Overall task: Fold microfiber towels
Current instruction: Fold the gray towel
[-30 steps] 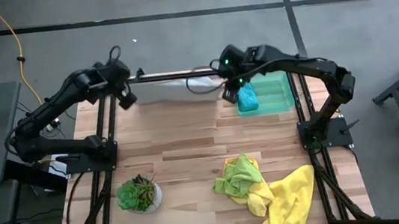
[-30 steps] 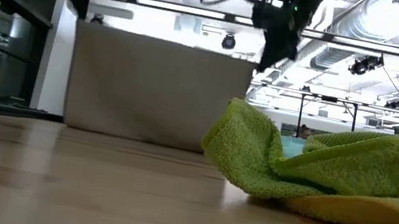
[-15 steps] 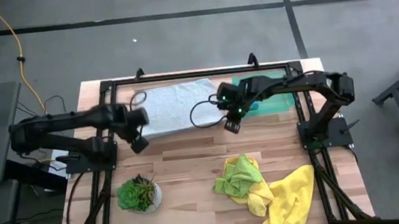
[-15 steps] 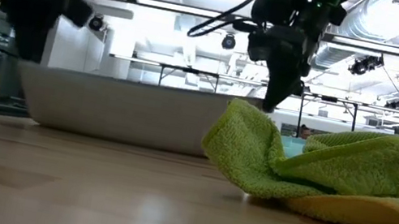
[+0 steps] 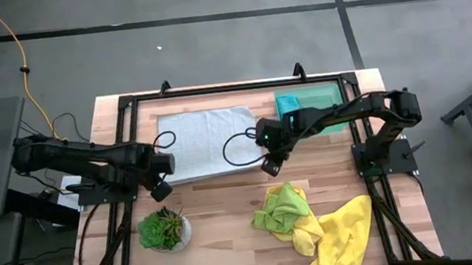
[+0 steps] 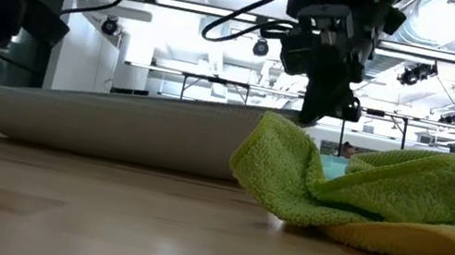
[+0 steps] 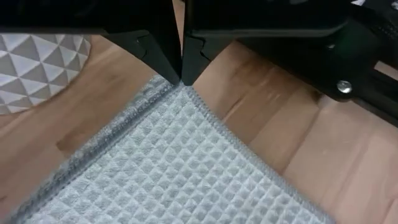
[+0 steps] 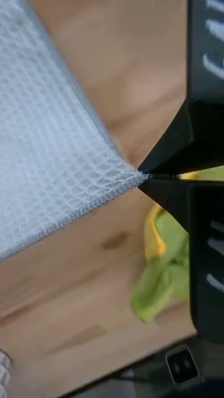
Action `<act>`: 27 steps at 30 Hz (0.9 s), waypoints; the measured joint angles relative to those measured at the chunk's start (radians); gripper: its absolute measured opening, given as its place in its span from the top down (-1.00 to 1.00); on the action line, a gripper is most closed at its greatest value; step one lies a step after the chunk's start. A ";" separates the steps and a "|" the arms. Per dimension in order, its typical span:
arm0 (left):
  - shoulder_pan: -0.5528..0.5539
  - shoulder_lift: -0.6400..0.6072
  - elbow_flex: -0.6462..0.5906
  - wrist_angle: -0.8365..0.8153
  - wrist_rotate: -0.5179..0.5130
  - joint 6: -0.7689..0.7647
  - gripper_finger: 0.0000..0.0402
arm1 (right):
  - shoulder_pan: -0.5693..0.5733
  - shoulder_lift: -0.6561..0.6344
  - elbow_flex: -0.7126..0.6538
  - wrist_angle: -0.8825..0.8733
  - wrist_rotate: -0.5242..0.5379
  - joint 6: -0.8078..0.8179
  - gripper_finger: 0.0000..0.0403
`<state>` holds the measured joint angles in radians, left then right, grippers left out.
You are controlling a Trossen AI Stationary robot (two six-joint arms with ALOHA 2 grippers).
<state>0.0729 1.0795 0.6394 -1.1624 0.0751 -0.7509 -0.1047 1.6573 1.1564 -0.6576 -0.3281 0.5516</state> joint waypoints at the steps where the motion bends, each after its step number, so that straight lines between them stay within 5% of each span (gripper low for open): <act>1: 0.000 -0.005 0.008 -0.004 -0.015 0.002 1.00 | 0.004 0.000 0.000 0.002 -0.011 0.017 1.00; 6: 0.031 -0.031 0.065 -0.058 -0.198 -0.006 1.00 | -0.031 0.000 0.000 0.065 -0.006 0.080 1.00; 12: 0.130 -0.071 0.104 -0.110 -0.458 -0.023 1.00 | -0.121 0.000 0.000 0.101 0.131 0.104 1.00; 22: 0.325 -0.071 0.018 0.029 -0.515 0.043 1.00 | -0.245 0.000 0.000 0.218 0.285 0.096 1.00; 27: 0.357 -0.070 0.014 0.107 -0.628 -0.021 1.00 | -0.284 0.000 0.000 0.236 0.340 0.095 1.00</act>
<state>0.4302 1.0092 0.6533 -1.0555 -0.5528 -0.7723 -0.3891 1.6573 1.1561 -0.4217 0.0114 0.6468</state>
